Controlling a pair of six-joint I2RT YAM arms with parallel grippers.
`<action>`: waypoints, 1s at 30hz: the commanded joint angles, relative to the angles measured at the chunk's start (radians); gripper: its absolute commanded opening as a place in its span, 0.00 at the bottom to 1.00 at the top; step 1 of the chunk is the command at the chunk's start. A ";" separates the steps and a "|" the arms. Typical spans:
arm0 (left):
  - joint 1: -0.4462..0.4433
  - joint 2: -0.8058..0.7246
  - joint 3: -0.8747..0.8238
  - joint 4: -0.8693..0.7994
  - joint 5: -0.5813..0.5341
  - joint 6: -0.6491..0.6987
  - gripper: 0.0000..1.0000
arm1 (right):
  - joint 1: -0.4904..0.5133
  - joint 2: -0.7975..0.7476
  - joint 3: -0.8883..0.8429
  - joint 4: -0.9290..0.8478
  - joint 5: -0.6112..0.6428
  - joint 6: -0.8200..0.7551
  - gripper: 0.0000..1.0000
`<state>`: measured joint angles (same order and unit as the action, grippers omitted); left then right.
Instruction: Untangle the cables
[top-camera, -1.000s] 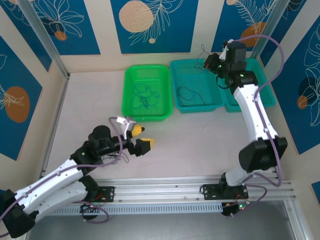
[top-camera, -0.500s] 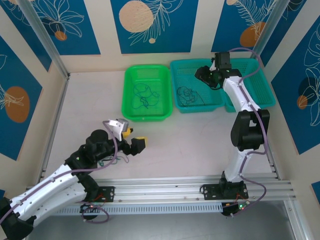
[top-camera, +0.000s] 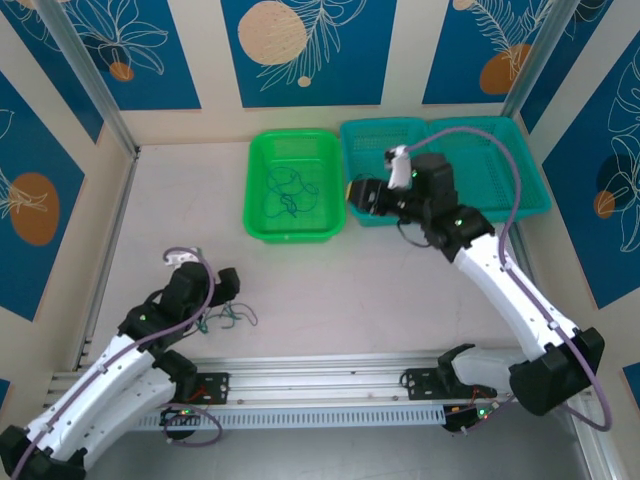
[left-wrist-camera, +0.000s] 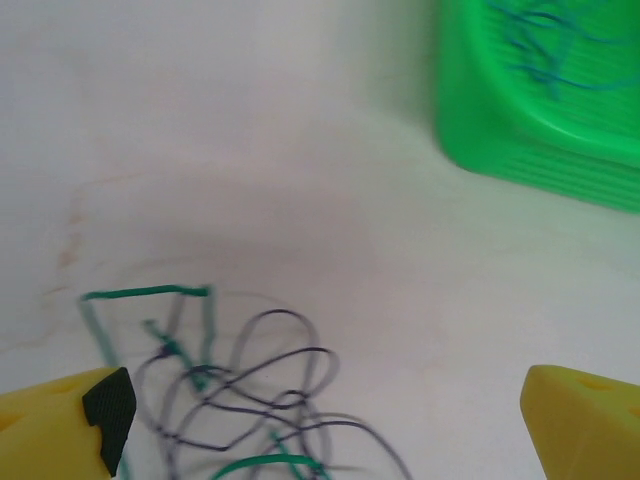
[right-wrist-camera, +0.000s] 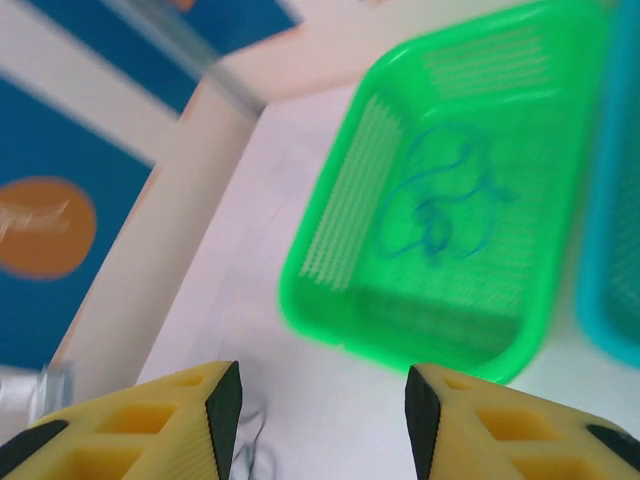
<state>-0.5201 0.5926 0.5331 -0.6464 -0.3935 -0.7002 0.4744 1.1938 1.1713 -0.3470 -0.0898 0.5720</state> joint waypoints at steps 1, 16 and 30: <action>0.131 -0.030 -0.026 -0.069 0.017 0.001 0.98 | 0.123 0.019 -0.093 0.034 0.011 0.024 0.49; 0.649 0.225 -0.226 0.399 0.641 -0.053 0.59 | 0.585 0.650 0.223 0.099 -0.018 -0.010 0.54; 0.509 0.370 -0.254 0.631 0.849 -0.074 0.00 | 0.584 0.764 0.213 0.125 0.051 -0.149 0.60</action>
<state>0.0326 0.9516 0.2813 -0.0849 0.4080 -0.7582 1.0580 1.9602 1.4109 -0.2245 -0.0334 0.4877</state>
